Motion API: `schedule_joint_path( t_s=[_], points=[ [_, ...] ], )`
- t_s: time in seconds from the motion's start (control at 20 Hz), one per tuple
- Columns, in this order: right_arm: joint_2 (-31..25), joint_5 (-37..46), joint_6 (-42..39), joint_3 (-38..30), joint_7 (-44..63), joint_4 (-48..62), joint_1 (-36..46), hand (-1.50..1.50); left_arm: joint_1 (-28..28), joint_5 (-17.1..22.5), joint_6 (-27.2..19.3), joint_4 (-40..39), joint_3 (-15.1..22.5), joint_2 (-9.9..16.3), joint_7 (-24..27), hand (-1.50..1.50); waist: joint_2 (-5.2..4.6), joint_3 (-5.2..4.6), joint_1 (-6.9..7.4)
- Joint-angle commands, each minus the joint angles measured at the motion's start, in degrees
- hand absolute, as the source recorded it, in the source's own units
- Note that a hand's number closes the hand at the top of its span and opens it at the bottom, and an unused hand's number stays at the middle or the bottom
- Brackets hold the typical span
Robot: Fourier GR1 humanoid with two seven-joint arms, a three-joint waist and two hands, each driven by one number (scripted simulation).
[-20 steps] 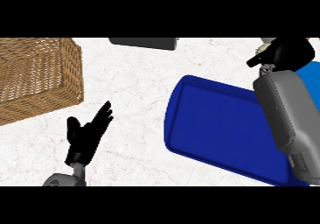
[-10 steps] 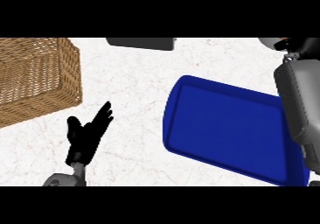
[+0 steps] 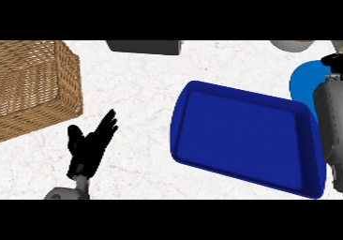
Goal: Pick the cupcake from the tray and place it in the plate
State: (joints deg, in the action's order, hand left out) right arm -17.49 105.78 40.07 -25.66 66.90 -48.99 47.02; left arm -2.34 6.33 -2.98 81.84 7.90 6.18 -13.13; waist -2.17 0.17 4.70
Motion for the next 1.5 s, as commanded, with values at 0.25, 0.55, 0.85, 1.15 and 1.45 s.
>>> schedule_joint_path(
  t_s=[0.25,0.55,0.85,1.15,1.45],
  points=[
    [0.7,7.6,16.5,-12.1,12.1,1.7,-5.5,1.50,-0.3,1.1,0.1,-0.3,-1.5,0.4,-0.8,0.00,0.28,0.09,-1.25],
    [-1.9,6.5,23.7,-19.9,6.6,5.9,-7.4,1.50,1.4,0.7,0.4,0.8,-1.3,0.8,-0.1,0.00,0.73,0.13,-1.55],
    [-4.0,-3.3,16.1,-29.0,1.5,15.8,-5.3,-1.50,2.7,0.7,0.1,-0.7,-1.0,-0.4,1.3,0.00,0.67,0.16,-2.03],
    [-7.3,-19.9,23.3,-30.0,-14.4,27.0,-3.5,-1.50,2.9,0.1,-0.6,0.3,-1.1,-0.4,0.5,0.00,1.23,0.27,-2.50],
    [-4.5,-28.8,34.8,-28.3,-28.3,23.4,-4.4,-1.50,0.1,0.4,-0.5,-0.6,-2.3,0.3,-0.2,0.00,1.18,0.47,-2.90]
  ],
)
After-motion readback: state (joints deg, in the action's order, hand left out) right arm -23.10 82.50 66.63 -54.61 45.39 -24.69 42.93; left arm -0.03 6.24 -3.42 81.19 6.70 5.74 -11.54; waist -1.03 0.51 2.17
